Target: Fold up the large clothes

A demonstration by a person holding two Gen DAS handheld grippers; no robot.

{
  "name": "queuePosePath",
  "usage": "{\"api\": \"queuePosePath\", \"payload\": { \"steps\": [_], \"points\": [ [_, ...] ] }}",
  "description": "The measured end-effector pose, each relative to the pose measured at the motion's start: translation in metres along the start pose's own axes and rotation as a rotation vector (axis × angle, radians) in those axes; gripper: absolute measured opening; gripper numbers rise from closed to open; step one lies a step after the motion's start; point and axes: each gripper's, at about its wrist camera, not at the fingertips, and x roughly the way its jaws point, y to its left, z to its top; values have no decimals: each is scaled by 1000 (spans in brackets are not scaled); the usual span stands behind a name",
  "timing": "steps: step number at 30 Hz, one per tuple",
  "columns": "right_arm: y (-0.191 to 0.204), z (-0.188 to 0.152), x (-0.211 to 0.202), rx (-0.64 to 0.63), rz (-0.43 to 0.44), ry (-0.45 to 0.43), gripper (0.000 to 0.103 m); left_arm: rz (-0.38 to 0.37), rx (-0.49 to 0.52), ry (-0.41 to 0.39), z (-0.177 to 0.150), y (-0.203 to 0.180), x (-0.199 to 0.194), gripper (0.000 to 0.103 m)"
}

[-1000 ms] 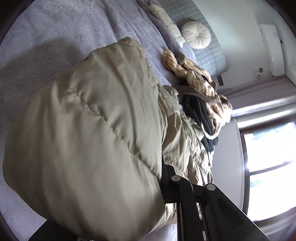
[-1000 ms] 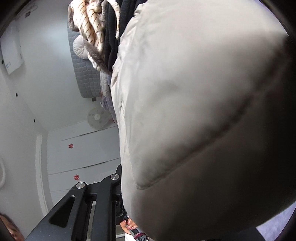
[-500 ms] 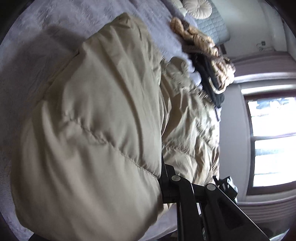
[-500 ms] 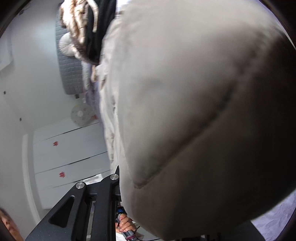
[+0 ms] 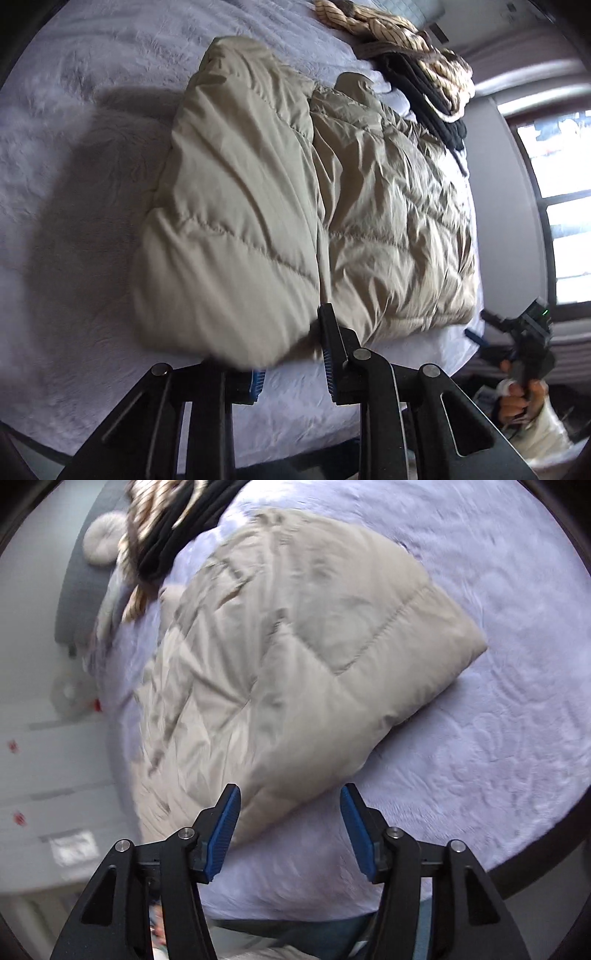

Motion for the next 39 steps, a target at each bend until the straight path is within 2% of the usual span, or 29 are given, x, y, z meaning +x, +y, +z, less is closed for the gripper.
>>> {"api": "queuePosePath", "payload": {
  "steps": [3,4,7,9,10,11,12,13,14,16,17,20,22,30,39],
  "points": [
    [33,-2,-2,-128,-46,14,72,41,16,-5,-10,0,-19,26],
    [47,-3,2,-174,-56,17,79,53,18,-10,-12,-1,-25,26],
    [65,-14,5,-282,-82,11,80,97,14,-46,-13,-8,-42,26],
    [84,-17,8,-334,-88,10,90,118,19,-93,-13,-15,-53,26],
    [93,-18,10,-351,-90,5,90,130,26,-114,-15,-15,-60,32],
    [102,-19,16,-363,-97,0,90,146,28,-128,-13,-19,-62,46],
    [108,-20,20,-377,-110,-1,90,164,27,-152,-11,-24,-65,77],
    [121,-16,29,-386,-122,-1,90,172,29,-186,-11,-28,-69,86],
    [126,-16,35,-396,-140,-2,90,173,43,-219,-10,-32,-74,86],
    [136,-19,38,-419,-181,-4,94,174,62,-220,-1,-42,-70,86],
    [137,-20,41,-425,-200,-10,103,182,58,-218,6,-50,-63,86],
    [148,-23,47,-458,-267,-51,103,213,54,-182,11,-48,-53,86],
    [153,-25,51,-475,-290,-52,103,243,54,-156,13,-49,-44,102],
    [164,-30,58,-489,-304,-22,103,378,50,-126,28,-34,-25,102],
    [176,-35,57,-508,-295,-39,103,405,40,-116,42,-3,-20,102]
  ]
}}
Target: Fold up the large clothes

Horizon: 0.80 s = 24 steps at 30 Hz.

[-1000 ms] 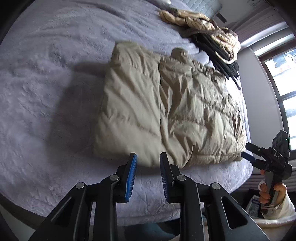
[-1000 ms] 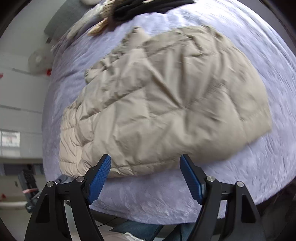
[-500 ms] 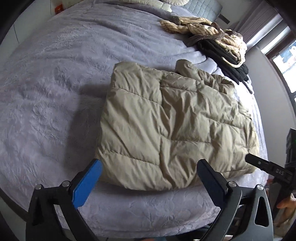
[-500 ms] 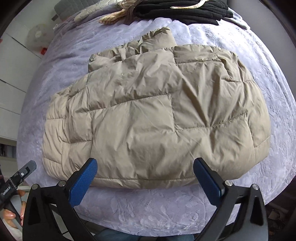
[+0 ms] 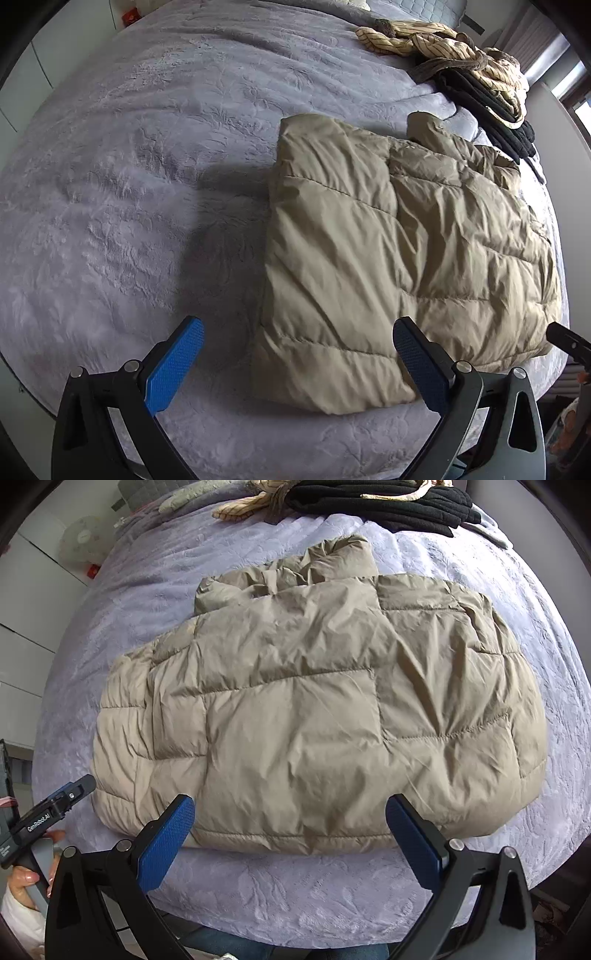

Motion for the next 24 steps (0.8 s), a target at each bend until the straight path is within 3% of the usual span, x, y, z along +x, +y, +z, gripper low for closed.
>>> {"api": "queuePosePath", "payload": {
  "steps": [12,19,22,24],
  "points": [
    [14,-1,15,-7,-20,82,103,-116,-8,32,19,29,22,102],
    [13,-3,21,14,-31,104,103,-358,-47,106,42,55,50,102],
    [13,-3,23,18,-34,111,103,-518,-45,190,53,60,76,102],
    [13,-4,25,23,-31,117,103,-578,-45,233,59,56,91,102]
  ]
}}
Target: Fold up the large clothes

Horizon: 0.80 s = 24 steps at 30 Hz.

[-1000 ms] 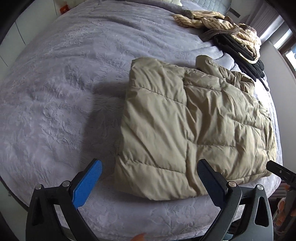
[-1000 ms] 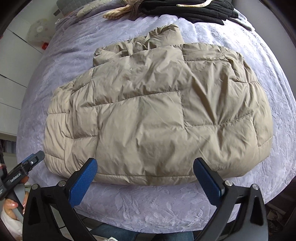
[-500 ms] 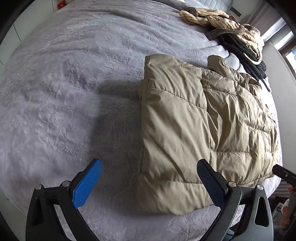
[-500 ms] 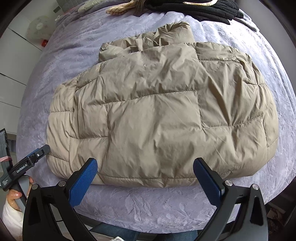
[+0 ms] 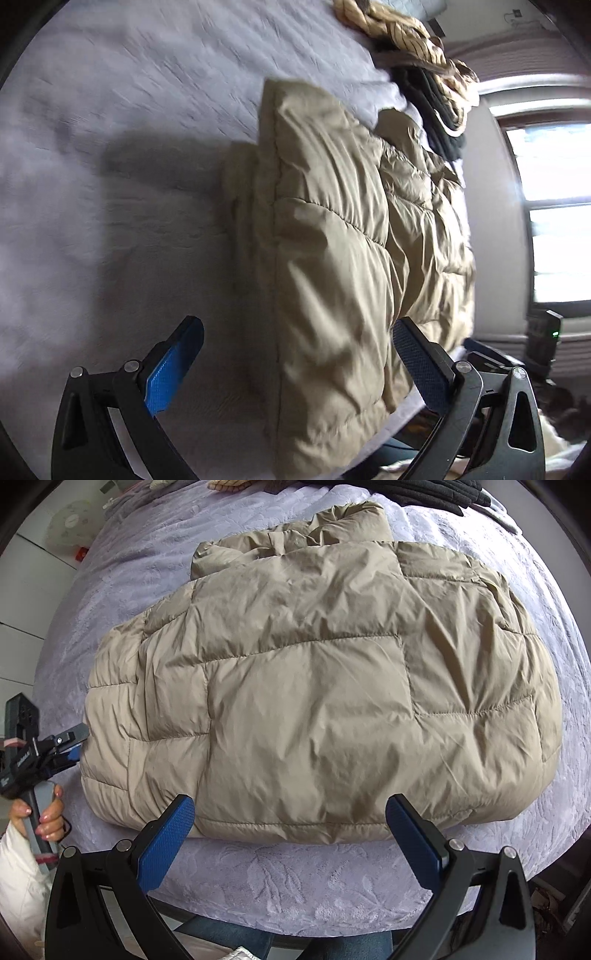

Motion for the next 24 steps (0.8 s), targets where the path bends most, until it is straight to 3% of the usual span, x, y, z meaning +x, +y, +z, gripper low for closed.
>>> {"api": "queuePosePath", "payload": {
  "steps": [5,11,13,16,22,24],
  "points": [
    [2,-1,6,8,4,12,103,-93,4,72,19,-1,37,102],
    [2,4,5,23,18,-1,103,-74,62,208,21,-18,79,100],
    [2,7,4,24,22,-6,103,-68,100,217,21,-28,83,65],
    [2,12,4,33,29,-12,103,-134,97,177,19,-35,73,36],
    [2,28,-5,38,27,-92,103,-137,104,116,11,-52,56,33],
    [0,36,-8,40,39,-146,97,-127,97,108,11,-59,57,33]
  ]
}}
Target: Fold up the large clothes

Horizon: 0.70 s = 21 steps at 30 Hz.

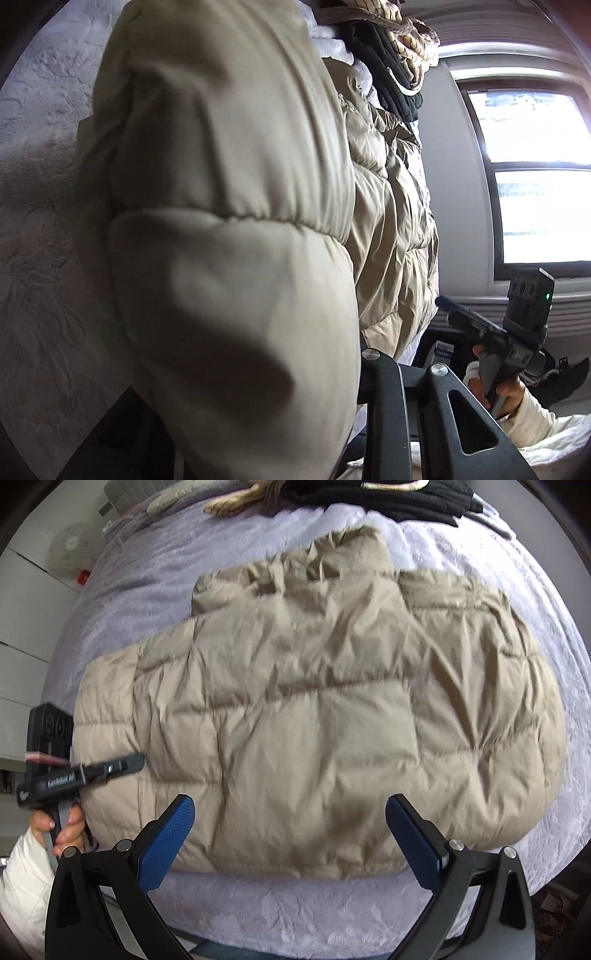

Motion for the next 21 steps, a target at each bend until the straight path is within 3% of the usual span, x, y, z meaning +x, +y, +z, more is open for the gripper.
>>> {"api": "queuePosePath", "payload": {
  "steps": [1,2,3,10,15,21],
  "points": [
    [0,5,0,-10,7,-27,68,7,-6,-2,0,-2,1,33],
    [0,9,3,-24,-9,-32,16,13,-9,-3,0,-3,0,33],
    [0,13,9,-39,-26,-29,3,25,-13,-6,0,-7,0,33],
    [-4,39,53,-143,35,-22,1,58,28,-53,-8,-64,-19,33],
    [-33,50,86,-44,172,59,1,45,119,-81,-14,-142,-23,33],
    [-64,51,106,81,344,107,0,70,215,-60,-12,-241,24,33]
  ]
}}
